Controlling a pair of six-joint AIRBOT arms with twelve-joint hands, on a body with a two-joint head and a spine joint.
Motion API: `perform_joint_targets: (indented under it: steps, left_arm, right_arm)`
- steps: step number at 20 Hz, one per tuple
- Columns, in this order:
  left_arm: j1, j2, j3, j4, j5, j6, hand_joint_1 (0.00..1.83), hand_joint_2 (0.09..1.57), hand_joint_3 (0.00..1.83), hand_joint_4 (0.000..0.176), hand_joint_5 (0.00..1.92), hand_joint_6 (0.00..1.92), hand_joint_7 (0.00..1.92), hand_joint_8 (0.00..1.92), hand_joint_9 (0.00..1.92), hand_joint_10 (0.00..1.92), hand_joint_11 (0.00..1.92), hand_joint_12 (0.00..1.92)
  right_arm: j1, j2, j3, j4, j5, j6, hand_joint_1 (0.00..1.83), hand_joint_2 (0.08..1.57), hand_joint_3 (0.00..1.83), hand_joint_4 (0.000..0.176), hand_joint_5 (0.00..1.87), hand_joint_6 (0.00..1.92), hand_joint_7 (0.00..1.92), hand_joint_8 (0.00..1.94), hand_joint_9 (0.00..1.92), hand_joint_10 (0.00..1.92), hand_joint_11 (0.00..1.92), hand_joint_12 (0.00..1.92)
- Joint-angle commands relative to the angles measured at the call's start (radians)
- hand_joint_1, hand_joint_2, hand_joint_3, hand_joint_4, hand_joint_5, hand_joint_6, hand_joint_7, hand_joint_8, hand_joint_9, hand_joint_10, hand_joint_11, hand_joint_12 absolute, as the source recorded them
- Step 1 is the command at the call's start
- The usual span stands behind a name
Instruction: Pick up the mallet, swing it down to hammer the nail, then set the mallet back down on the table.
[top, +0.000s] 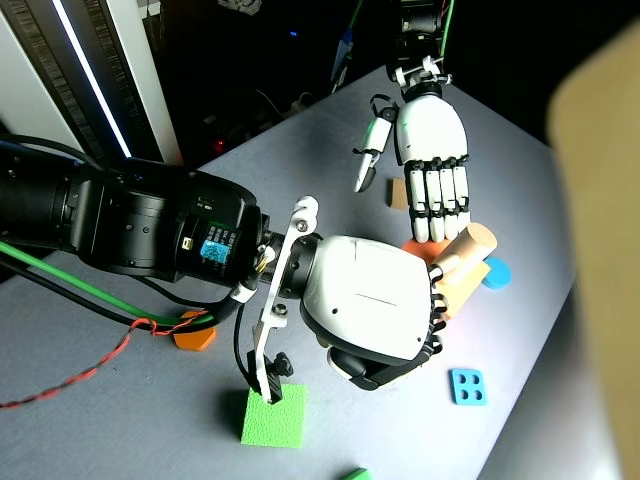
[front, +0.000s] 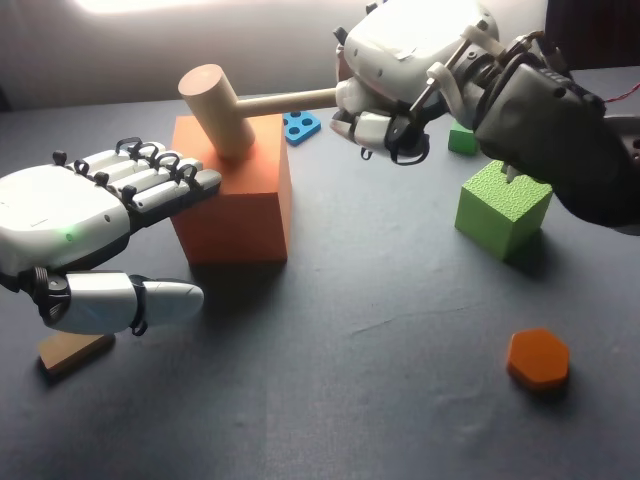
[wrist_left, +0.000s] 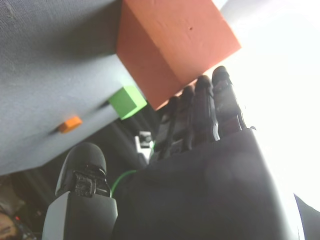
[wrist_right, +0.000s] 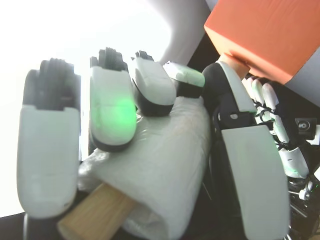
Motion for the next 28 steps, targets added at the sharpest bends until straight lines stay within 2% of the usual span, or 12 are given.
perform_joint_targets:
  steps: [1,7,8,11,13,15,16,17,18,23,25,28]
  left_arm:
    - [-0.004,0.000,0.006,-0.016,-0.090,-0.002,0.00,1.25,0.00,0.000,0.03,0.00,0.01,0.00,0.00,0.00,0.00,0.00]
    - [-0.004,0.000,0.006,-0.016,-0.090,-0.002,0.00,1.24,0.00,0.000,0.02,0.00,0.00,0.00,0.00,0.00,0.00,0.00]
    - [-0.004,0.000,0.006,-0.016,-0.090,-0.002,0.00,1.25,0.00,0.000,0.02,0.00,0.00,0.00,0.00,0.00,0.00,0.00]
    - [-0.004,0.001,0.006,-0.016,-0.090,-0.002,0.00,1.25,0.00,0.000,0.03,0.01,0.01,0.00,0.00,0.00,0.00,0.00]
    - [-0.004,0.001,0.006,-0.016,-0.092,-0.002,0.00,1.24,0.00,0.000,0.03,0.01,0.02,0.01,0.00,0.00,0.00,0.00]
    - [-0.005,0.001,0.006,-0.016,-0.092,-0.003,0.00,1.25,0.00,0.000,0.02,0.00,0.01,0.00,0.00,0.00,0.00,0.00]
    - [-0.006,0.001,0.006,-0.016,-0.092,-0.003,0.00,1.25,0.00,0.000,0.03,0.00,0.02,0.00,0.00,0.00,0.00,0.00]
    - [-0.006,0.001,0.006,-0.016,-0.092,-0.004,0.00,1.25,0.00,0.000,0.02,0.00,0.00,0.00,0.00,0.00,0.00,0.00]
    - [-0.007,0.001,0.006,-0.016,-0.093,-0.004,0.00,1.25,0.00,0.000,0.04,0.01,0.02,0.01,0.00,0.00,0.00,0.00]
    - [-0.018,0.006,0.008,-0.016,-0.094,-0.005,0.00,1.24,0.00,0.000,0.03,0.00,0.01,0.00,0.00,0.00,0.00,0.00]
    - [-0.023,0.009,0.010,-0.015,-0.094,-0.006,0.00,1.25,0.00,0.000,0.03,0.00,0.01,0.00,0.00,0.00,0.00,0.00]
    - [-0.028,0.022,0.005,-0.015,-0.095,-0.007,0.00,1.25,0.00,0.000,0.10,0.01,0.09,0.01,0.03,0.01,0.00,0.00]
  right_arm:
    - [0.013,0.025,-0.005,-0.040,0.077,-0.021,0.56,1.57,0.11,0.176,1.41,1.92,1.62,1.94,1.72,1.92,1.87,1.92]
    - [0.026,0.145,-0.096,-0.048,0.058,0.006,0.55,1.57,0.10,0.176,1.42,1.92,1.63,1.94,1.72,1.92,1.87,1.92]
    - [0.018,0.168,-0.113,-0.101,0.051,0.038,0.53,1.57,0.09,0.176,1.42,1.92,1.62,1.94,1.71,1.92,1.86,1.92]
    - [-0.012,0.240,-0.165,-0.364,-0.003,0.232,0.54,1.57,0.10,0.176,1.41,1.92,1.62,1.94,1.71,1.92,1.87,1.92]
    - [-0.021,0.273,-0.189,-0.446,-0.080,0.311,0.54,1.57,0.11,0.176,1.41,1.92,1.62,1.94,1.71,1.92,1.87,1.92]
    - [-0.032,0.278,-0.190,-0.474,-0.124,0.334,0.54,1.57,0.11,0.176,1.41,1.92,1.62,1.94,1.71,1.92,1.87,1.92]
    - [-0.049,0.278,-0.189,-0.565,-0.137,0.395,0.48,1.57,0.12,0.176,1.43,1.92,1.63,1.94,1.72,1.92,1.86,1.92]
    - [-0.067,0.277,-0.189,-0.677,-0.133,0.453,0.50,1.57,0.11,0.176,1.43,1.92,1.62,1.94,1.71,1.92,1.87,1.92]
    - [-0.085,0.272,-0.189,-0.733,-0.121,0.476,0.53,1.57,0.11,0.176,1.43,1.92,1.62,1.94,1.72,1.92,1.86,1.92]
    - [-0.118,0.212,-0.159,-0.845,-0.091,0.566,0.59,1.57,0.10,0.176,1.40,1.92,1.62,1.94,1.71,1.92,1.87,1.92]
    - [-0.113,0.189,-0.148,-0.851,-0.091,0.617,0.55,1.57,0.09,0.176,1.42,1.92,1.63,1.94,1.72,1.92,1.87,1.92]
    - [-0.112,0.155,-0.135,-0.851,-0.091,0.637,0.55,1.57,0.05,0.176,1.40,1.92,1.61,1.94,1.71,1.92,1.88,1.92]
